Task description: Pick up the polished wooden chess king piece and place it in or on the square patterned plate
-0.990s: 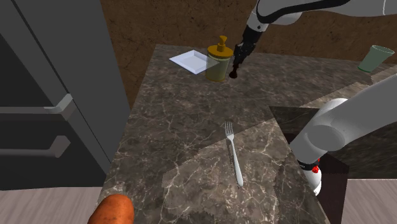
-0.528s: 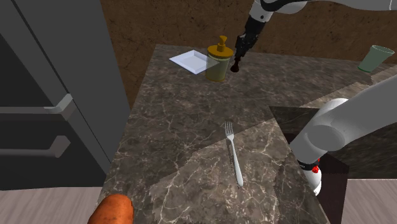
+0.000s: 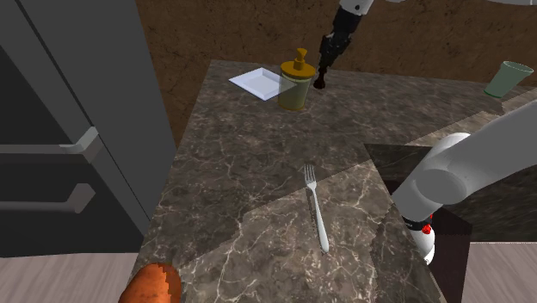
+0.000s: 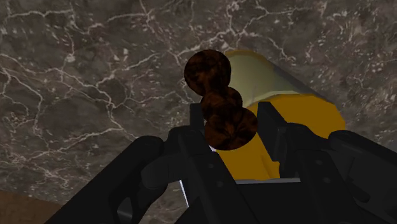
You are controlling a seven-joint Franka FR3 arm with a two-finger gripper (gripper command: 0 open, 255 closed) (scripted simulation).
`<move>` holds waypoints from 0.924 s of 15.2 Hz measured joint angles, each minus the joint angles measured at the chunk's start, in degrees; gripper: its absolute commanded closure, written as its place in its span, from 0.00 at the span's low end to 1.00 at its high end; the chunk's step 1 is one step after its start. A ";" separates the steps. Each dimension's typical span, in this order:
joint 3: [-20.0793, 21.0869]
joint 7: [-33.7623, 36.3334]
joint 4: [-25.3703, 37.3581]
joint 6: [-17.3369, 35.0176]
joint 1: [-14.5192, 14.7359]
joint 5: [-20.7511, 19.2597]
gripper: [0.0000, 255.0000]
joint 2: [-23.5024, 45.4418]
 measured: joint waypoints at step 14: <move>1.58 3.85 39.28 -8.86 2.50 4.66 1.00 30.50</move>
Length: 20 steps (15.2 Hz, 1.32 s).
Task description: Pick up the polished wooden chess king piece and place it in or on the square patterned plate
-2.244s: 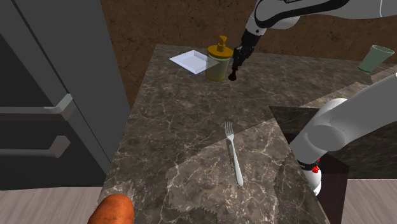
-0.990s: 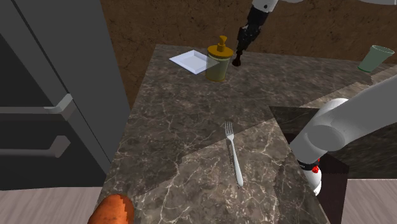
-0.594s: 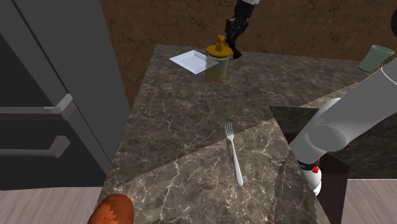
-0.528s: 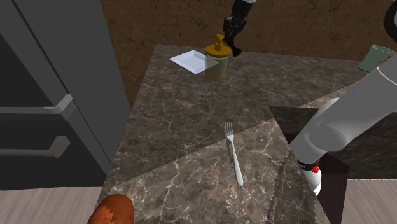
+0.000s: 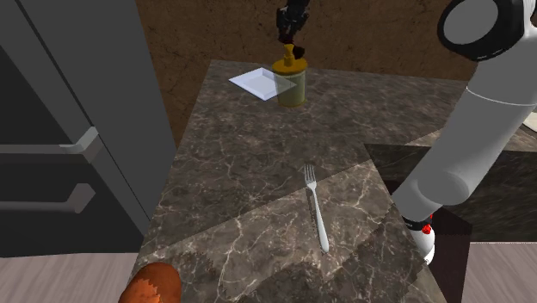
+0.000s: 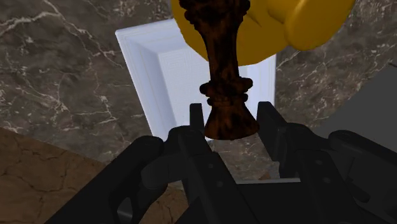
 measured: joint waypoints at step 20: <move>0.80 0.83 8.71 4.82 0.38 1.69 1.00 13.52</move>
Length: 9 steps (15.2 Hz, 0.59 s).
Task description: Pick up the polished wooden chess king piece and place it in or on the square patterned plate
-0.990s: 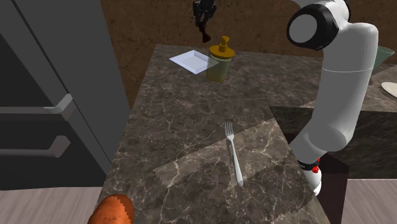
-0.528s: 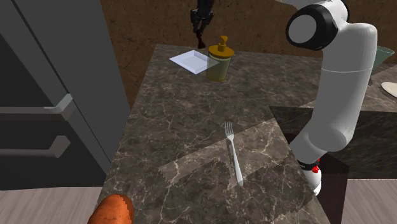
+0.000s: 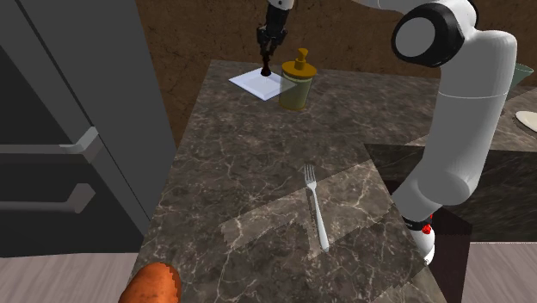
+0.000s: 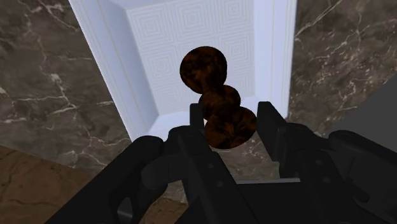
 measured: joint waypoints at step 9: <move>0.08 -0.63 -5.63 5.33 0.25 0.18 1.00 -0.28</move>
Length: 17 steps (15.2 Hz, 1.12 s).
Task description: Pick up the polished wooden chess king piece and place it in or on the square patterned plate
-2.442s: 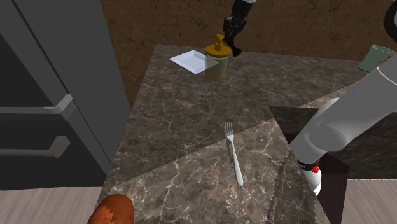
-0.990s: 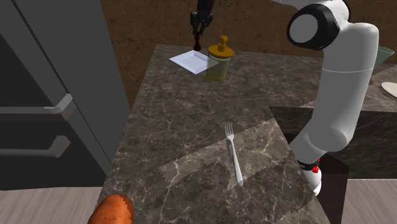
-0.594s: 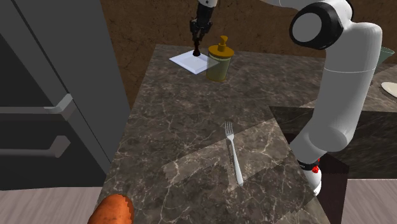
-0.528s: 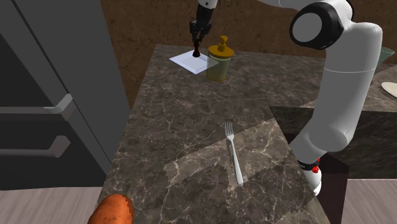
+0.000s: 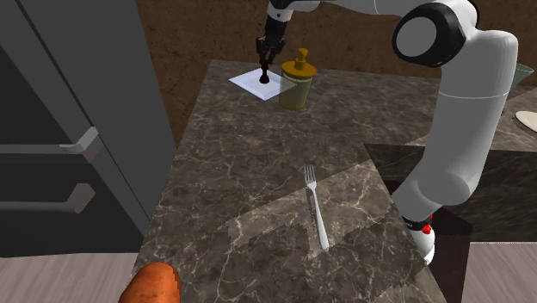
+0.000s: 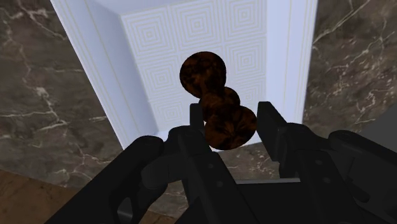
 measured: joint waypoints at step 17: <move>-0.25 0.32 5.33 -6.23 -0.50 -0.25 0.00 -0.98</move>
